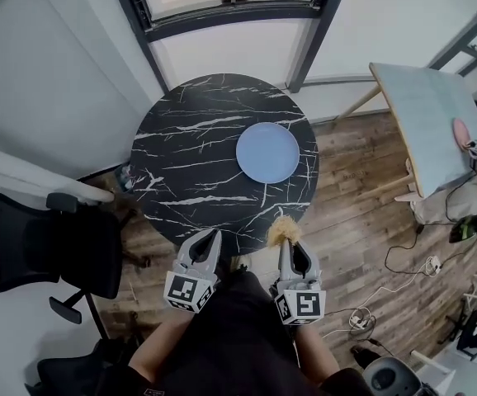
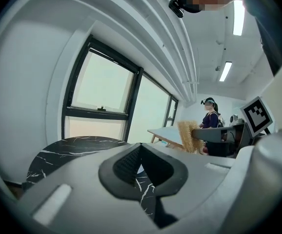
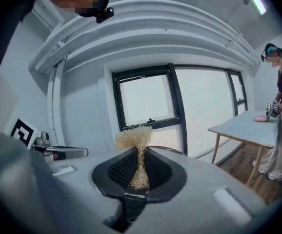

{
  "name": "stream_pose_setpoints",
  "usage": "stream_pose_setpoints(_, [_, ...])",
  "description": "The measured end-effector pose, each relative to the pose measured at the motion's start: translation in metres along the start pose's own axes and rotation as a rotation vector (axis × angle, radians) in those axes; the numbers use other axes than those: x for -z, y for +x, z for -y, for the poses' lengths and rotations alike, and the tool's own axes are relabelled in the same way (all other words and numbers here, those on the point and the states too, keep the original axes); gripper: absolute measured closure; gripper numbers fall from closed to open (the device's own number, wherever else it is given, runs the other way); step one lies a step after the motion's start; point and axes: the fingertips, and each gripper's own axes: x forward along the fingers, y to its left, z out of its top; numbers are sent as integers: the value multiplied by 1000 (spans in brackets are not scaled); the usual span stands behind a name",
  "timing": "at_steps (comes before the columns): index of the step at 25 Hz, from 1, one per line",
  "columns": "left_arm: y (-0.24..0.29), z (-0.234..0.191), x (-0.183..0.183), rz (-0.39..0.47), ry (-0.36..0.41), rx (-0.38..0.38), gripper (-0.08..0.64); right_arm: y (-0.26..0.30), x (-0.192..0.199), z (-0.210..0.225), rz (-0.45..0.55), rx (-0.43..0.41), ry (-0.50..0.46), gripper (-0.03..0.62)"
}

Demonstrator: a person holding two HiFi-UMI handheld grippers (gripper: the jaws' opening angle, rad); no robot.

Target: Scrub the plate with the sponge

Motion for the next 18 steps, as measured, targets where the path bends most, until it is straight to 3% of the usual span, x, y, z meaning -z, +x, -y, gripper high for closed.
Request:
stream_pose_setpoints(8, [59,-54,-2,-68,-42,60,558,63,-15,2,2,80,-11,554])
stream_pose_setpoints(18, [129,-107,33,-217,-110,130,558,129,-13,6,-30,174,-6,554])
